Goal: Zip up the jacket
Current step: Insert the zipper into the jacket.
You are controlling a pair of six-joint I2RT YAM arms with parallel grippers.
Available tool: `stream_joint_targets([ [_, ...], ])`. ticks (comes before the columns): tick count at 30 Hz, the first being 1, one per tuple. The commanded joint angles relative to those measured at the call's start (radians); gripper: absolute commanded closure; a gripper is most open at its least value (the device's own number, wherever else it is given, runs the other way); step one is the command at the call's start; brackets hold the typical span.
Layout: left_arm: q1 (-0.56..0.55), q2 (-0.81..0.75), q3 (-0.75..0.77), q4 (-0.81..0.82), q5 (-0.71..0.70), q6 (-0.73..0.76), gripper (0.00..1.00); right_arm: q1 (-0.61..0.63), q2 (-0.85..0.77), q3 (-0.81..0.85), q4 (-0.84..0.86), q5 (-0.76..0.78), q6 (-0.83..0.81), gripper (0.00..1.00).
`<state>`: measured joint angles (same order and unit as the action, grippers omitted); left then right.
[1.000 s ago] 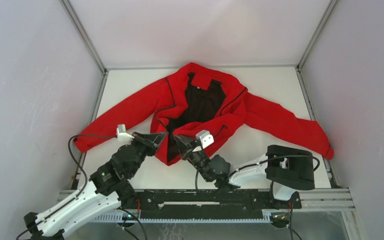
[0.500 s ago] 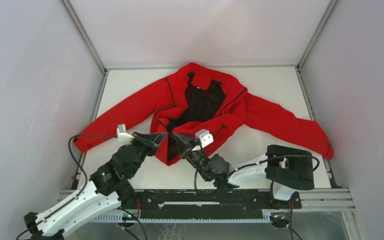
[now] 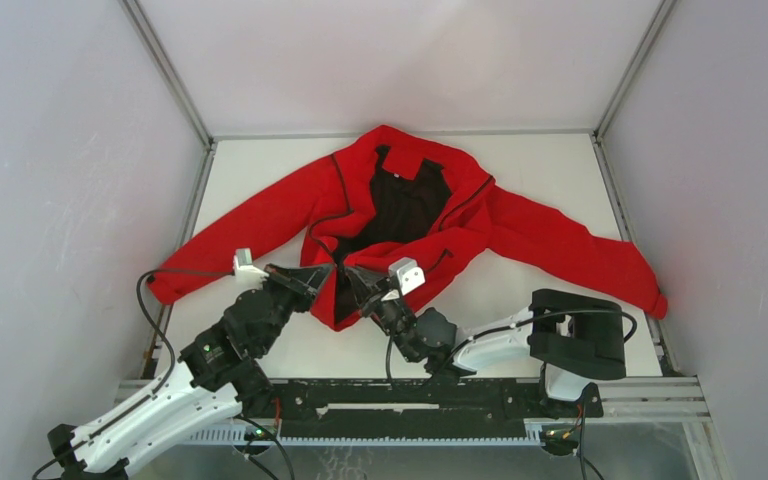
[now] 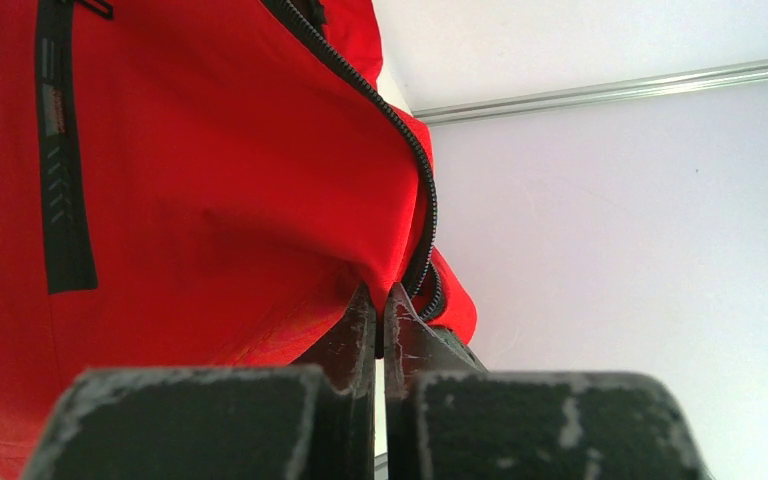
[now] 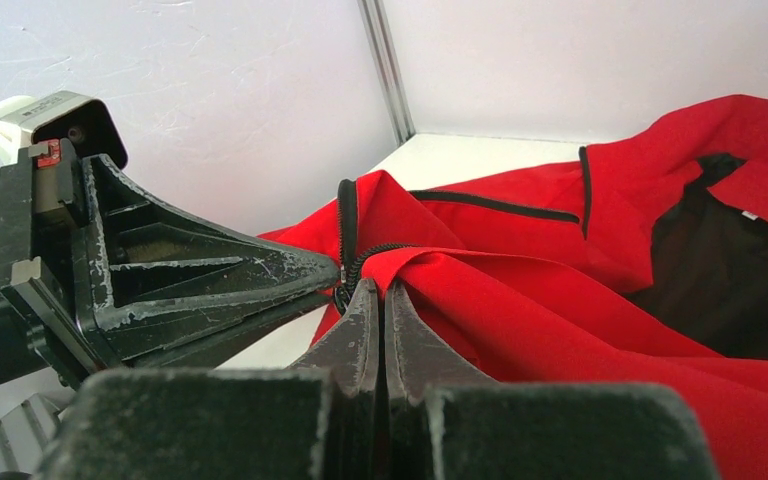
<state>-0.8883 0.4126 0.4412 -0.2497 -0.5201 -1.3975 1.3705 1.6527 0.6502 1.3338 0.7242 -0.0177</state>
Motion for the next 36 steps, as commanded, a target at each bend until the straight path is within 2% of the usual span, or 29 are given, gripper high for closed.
stream_joint_targets([
  [1, -0.005, 0.003, 0.001, 0.035, 0.002, 0.003, 1.0, 0.011, 0.005, 0.045, 0.036, -0.004, -0.004, 1.0],
  [36, -0.015, 0.021, -0.002, 0.056, 0.017, 0.018, 1.0, 0.01, 0.019, 0.105, -0.017, 0.031, -0.002, 1.0],
])
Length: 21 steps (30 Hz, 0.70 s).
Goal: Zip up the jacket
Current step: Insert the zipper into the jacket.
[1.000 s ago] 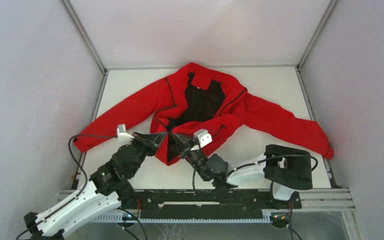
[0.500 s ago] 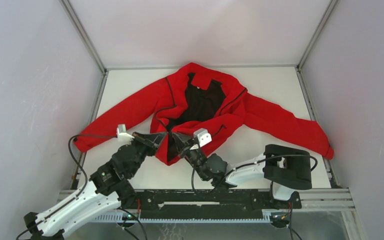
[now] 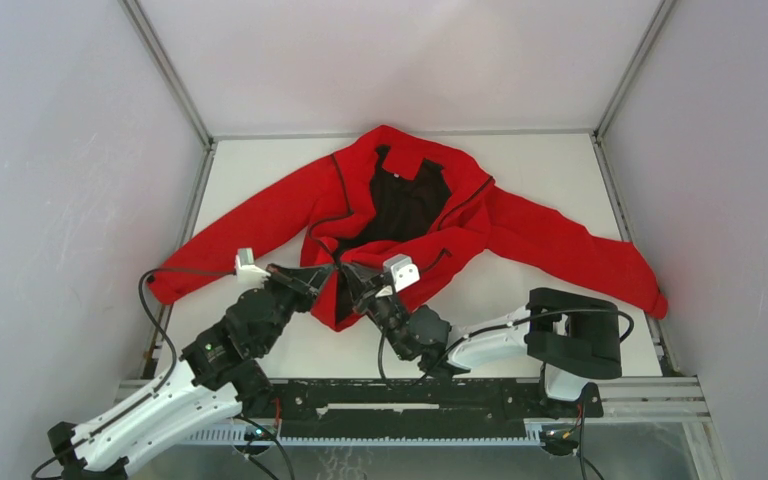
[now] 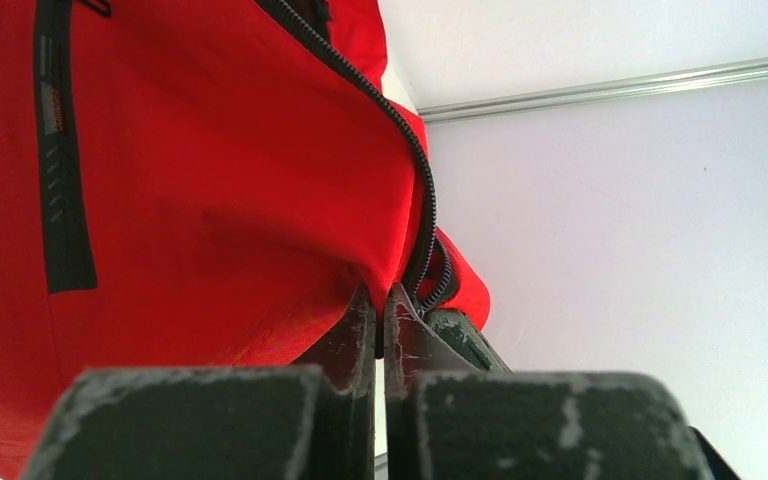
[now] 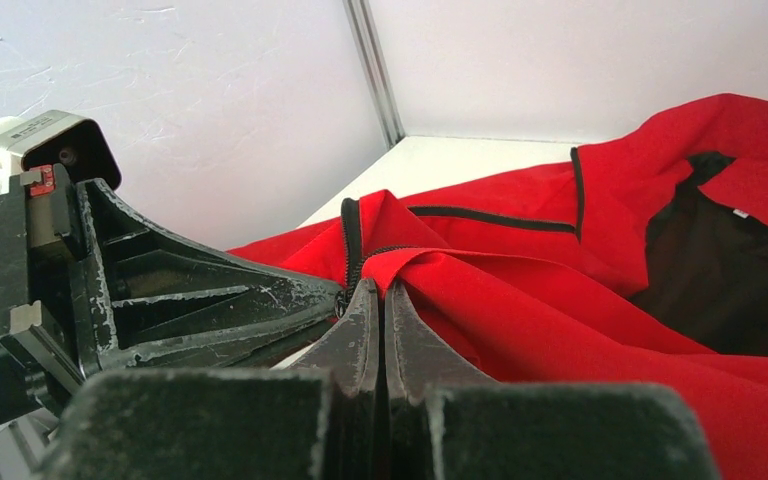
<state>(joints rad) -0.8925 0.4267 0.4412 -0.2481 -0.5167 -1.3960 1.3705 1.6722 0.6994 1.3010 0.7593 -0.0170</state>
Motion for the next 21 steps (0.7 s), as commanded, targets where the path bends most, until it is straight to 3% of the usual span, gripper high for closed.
stream_joint_targets([
  [1, -0.012, 0.007, -0.002, 0.056, 0.014, 0.018, 1.0, 0.011, 0.001, 0.062, 0.006, -0.001, -0.005, 1.0],
  [10, -0.033, 0.022, 0.004, 0.08, 0.032, 0.079, 1.0, -0.008, 0.012, 0.111, -0.045, 0.007, -0.014, 1.0],
  [21, -0.067, 0.028, -0.022, 0.24, 0.176, 0.306, 1.0, -0.041, -0.038, 0.119, -0.146, -0.018, -0.005, 1.0],
])
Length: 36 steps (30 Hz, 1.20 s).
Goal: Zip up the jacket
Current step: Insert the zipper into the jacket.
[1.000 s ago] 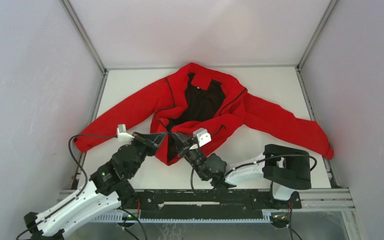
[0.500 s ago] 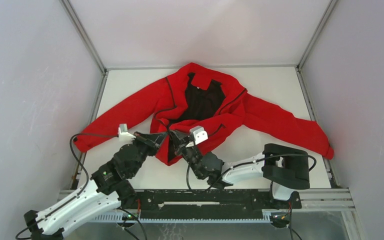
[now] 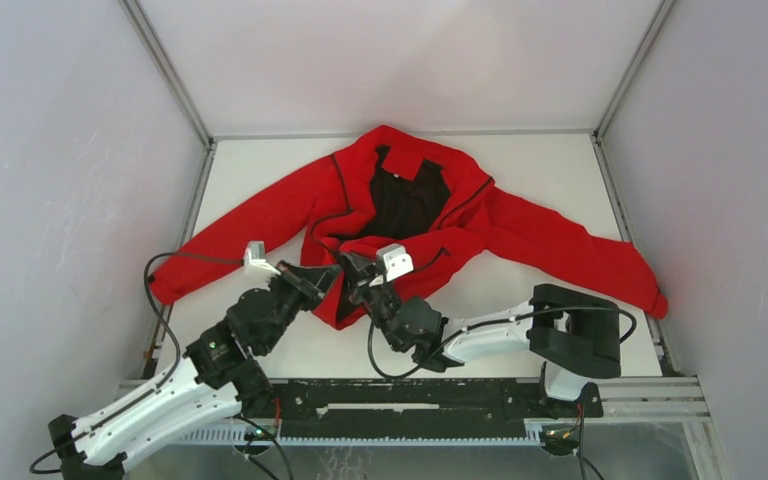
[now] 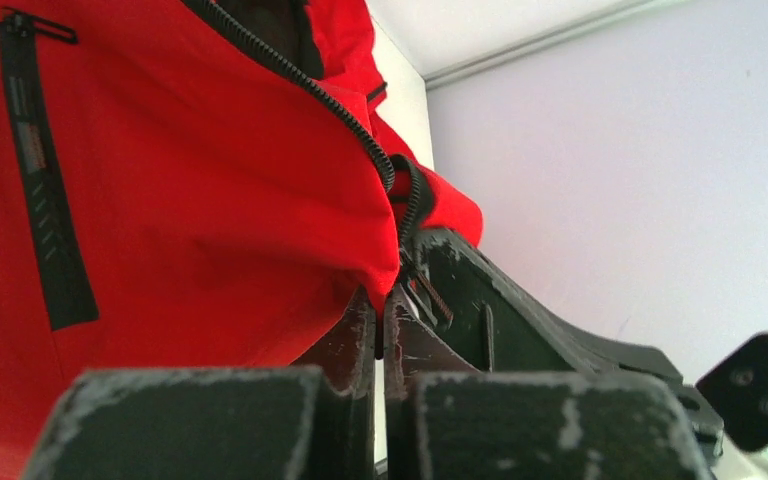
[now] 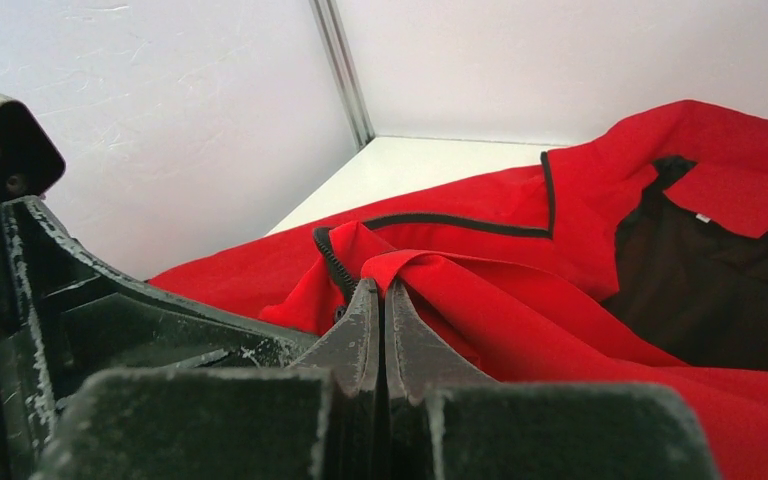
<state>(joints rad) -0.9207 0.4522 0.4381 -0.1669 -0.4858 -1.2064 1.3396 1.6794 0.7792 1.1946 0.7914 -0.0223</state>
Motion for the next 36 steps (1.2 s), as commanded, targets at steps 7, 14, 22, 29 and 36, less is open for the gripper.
stream_joint_targets([
  [7, -0.065, 0.008, -0.033, 0.211, 0.232, 0.23, 1.0, -0.006, -0.12, -0.016, -0.081, -0.068, 0.043, 1.0],
  [14, -0.078, -0.026, -0.055, 0.213, 0.254, 0.294, 1.0, 0.01, -0.225, -0.105, -0.161, -0.091, 0.136, 1.0],
  [22, -0.085, -0.055, -0.075, 0.227, 0.349, 0.385, 1.0, 0.033, -0.381, -0.243, -0.207, -0.117, 0.258, 1.0],
  [29, -0.092, -0.054, -0.111, 0.259, 0.467, 0.438, 1.0, 0.065, -0.494, -0.336, -0.221, -0.107, 0.382, 1.0],
  [36, -0.111, -0.07, -0.147, 0.299, 0.548, 0.469, 1.0, 0.089, -0.577, -0.414, -0.23, -0.116, 0.487, 1.0],
])
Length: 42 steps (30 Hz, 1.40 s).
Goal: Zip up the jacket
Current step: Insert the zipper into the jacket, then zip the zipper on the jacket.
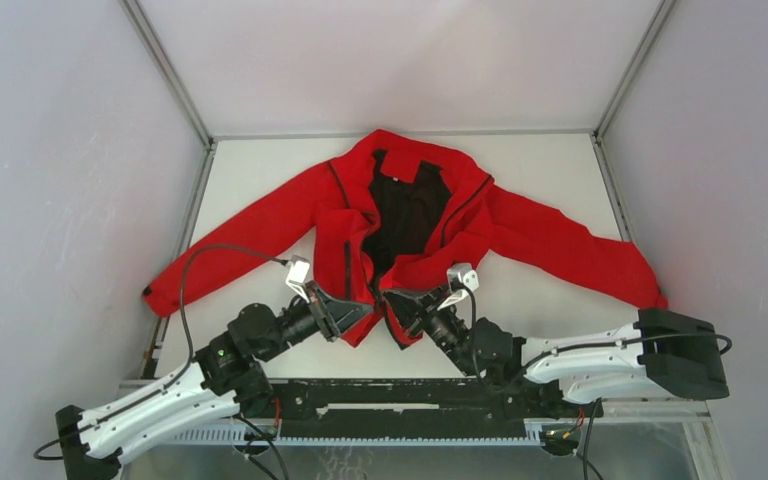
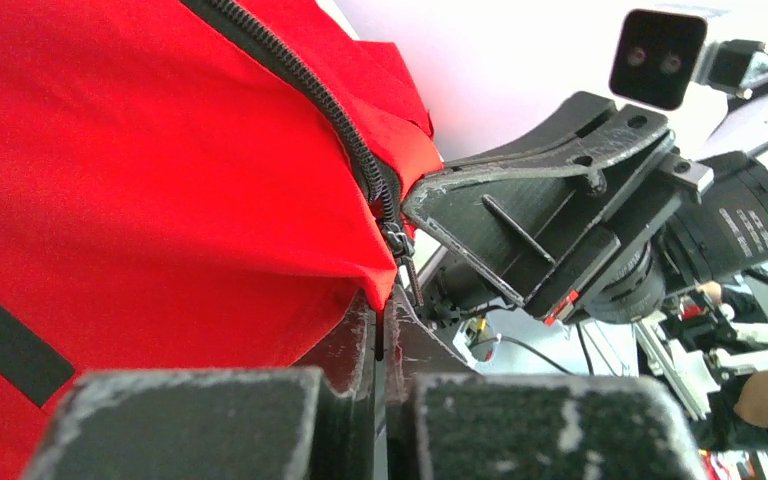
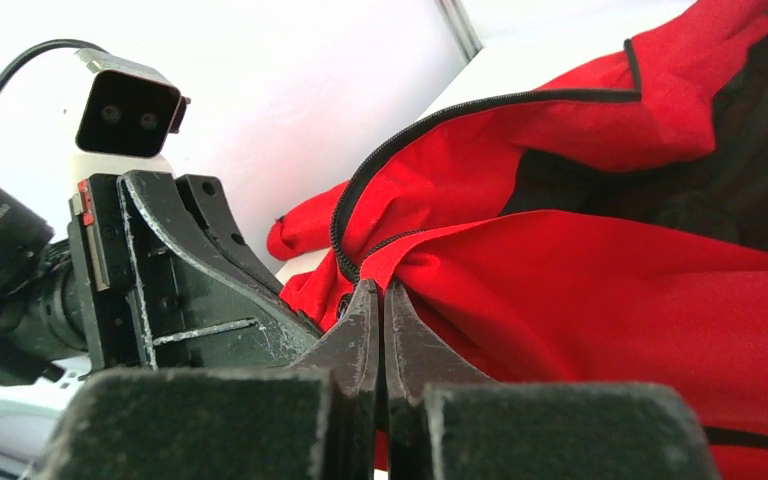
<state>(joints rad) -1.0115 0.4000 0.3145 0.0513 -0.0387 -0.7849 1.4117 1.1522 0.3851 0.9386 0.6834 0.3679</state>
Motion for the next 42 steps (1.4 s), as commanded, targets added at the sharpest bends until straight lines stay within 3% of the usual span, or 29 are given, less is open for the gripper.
stream_joint_targets([
  [1, -0.022, -0.016, -0.026, 0.085, 0.109, 0.052, 1.0, 0.022, -0.054, -0.028, 0.027, -0.003, 0.104, 1.0],
  [16, -0.058, 0.009, -0.067, 0.141, 0.126, 0.055, 1.0, 0.047, -0.109, -0.121, -0.008, -0.001, 0.207, 1.0],
  [27, -0.058, 0.019, -0.079, 0.153, 0.123, 0.006, 1.0, 0.063, -0.192, -0.143, -0.115, 0.017, 0.275, 0.82],
  [42, -0.058, 0.038, -0.08, 0.245, 0.238, -0.156, 1.0, 0.072, -0.312, -0.126, -0.323, 0.023, 0.426, 0.7],
])
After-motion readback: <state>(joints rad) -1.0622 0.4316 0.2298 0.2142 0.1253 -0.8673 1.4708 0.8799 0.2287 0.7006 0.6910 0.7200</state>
